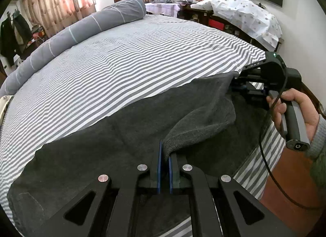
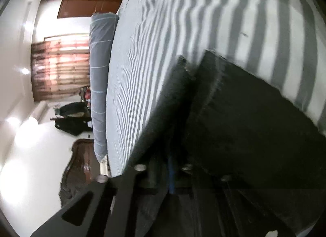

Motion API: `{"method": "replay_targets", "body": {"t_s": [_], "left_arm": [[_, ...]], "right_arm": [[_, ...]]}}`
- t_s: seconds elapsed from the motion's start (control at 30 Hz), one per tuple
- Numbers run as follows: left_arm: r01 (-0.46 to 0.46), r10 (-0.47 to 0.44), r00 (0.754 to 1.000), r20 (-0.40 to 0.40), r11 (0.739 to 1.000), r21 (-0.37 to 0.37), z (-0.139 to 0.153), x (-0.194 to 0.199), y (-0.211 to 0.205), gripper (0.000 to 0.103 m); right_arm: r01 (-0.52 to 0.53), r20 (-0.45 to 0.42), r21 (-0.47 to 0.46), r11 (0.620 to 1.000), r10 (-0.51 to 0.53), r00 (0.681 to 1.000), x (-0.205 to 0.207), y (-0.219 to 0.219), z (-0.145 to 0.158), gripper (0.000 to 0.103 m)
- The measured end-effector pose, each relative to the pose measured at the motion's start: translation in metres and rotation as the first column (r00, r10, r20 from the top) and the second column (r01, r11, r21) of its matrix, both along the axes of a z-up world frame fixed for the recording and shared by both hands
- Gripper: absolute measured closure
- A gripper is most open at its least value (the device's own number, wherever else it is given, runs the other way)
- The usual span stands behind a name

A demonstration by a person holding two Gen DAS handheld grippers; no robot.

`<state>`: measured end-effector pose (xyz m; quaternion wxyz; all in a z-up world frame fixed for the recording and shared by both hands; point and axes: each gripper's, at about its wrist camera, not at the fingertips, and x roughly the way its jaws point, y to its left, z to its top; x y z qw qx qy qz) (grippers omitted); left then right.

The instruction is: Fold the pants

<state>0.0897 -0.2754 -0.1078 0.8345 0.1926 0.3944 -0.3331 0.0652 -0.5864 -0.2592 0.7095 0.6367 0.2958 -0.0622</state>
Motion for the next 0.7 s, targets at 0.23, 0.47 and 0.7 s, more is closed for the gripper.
{"method": "replay_targets", "body": {"t_s": [0.23, 0.47, 0.7], "left_arm": [[0.015, -0.015, 1.000, -0.005, 1.000, 0.003, 0.000, -0.003, 0.000, 0.098], [0.164, -0.164, 0.986, -0.001, 0.983, 0.084, -0.014, -0.028, -0.009, 0.097], [0.283, -0.288, 0.958, 0.000, 0.943, 0.175, -0.043, -0.050, -0.007, 0.098]], "right_arm": [[0.028, 0.005, -0.091, 0.995, -0.028, 1.000, -0.017, -0.015, 0.034, 0.099], [0.015, -0.046, -0.261, 0.965, -0.028, 0.999, -0.067, -0.021, 0.072, 0.099], [-0.015, -0.172, -0.312, 0.950, -0.041, 0.984, -0.098, -0.009, 0.048, 0.099]]}}
